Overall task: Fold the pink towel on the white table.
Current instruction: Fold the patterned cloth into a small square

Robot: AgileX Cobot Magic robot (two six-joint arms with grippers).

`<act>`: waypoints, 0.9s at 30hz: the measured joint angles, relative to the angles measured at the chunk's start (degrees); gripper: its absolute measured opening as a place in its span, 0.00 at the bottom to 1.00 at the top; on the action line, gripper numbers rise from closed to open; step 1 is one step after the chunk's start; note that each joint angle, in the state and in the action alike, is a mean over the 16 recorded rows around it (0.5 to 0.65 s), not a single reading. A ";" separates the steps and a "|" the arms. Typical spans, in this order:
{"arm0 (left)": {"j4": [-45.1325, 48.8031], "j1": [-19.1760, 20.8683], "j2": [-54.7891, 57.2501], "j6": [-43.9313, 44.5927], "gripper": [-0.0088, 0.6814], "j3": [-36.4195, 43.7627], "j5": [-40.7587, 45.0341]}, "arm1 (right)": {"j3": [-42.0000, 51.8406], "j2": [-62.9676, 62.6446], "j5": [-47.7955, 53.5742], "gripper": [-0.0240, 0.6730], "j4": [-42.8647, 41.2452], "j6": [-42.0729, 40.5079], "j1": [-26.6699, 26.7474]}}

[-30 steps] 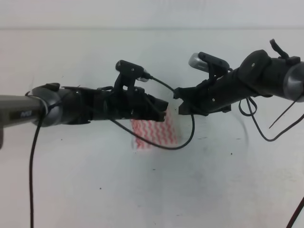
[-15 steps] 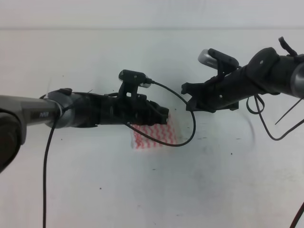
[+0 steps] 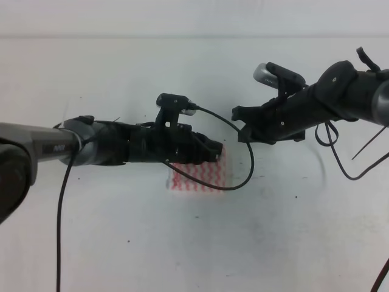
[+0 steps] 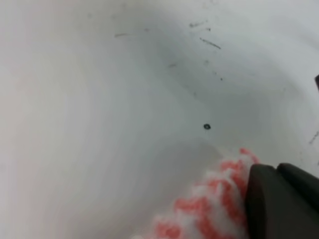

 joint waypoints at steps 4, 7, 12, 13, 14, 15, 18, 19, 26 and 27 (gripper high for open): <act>0.34 -0.01 -1.20 0.53 0.01 -0.55 -0.09 | 0.00 -0.50 0.20 0.01 -0.59 -0.03 0.00; 1.59 -0.01 -3.36 0.09 0.01 -0.99 -0.89 | 0.00 -1.47 0.69 0.01 -1.58 0.02 0.01; 4.85 -0.01 -9.05 -2.54 0.01 -1.36 -3.61 | 0.33 -5.44 1.85 0.01 -5.04 1.18 0.04; 5.53 -0.01 -10.66 -3.20 0.01 -1.24 -4.52 | 0.57 -6.66 2.05 0.01 -5.93 1.48 0.04; 6.22 -0.01 -12.42 -3.83 0.01 -1.00 -5.48 | 0.86 -7.89 2.22 0.01 -6.82 1.80 0.05; 6.88 -0.01 -14.47 -4.49 0.01 -0.55 -6.75 | 1.26 -9.37 2.34 0.01 -7.69 2.12 0.05; 8.91 -0.01 -20.74 -6.45 0.01 1.40 -11.10 | 2.91 -14.57 2.69 0.01 -10.16 3.05 0.07; 9.51 -0.01 -23.06 -7.10 0.01 2.29 -12.71 | 3.69 -16.38 2.71 0.01 -10.93 3.37 0.07; 10.75 -0.01 -40.88 -9.08 0.01 13.27 -24.60 | 11.76 -29.47 1.68 0.01 -14.06 4.88 0.09; 10.61 -0.01 -43.52 -9.11 0.01 15.38 -26.30 | 13.26 -31.27 1.31 0.01 -14.05 4.89 0.09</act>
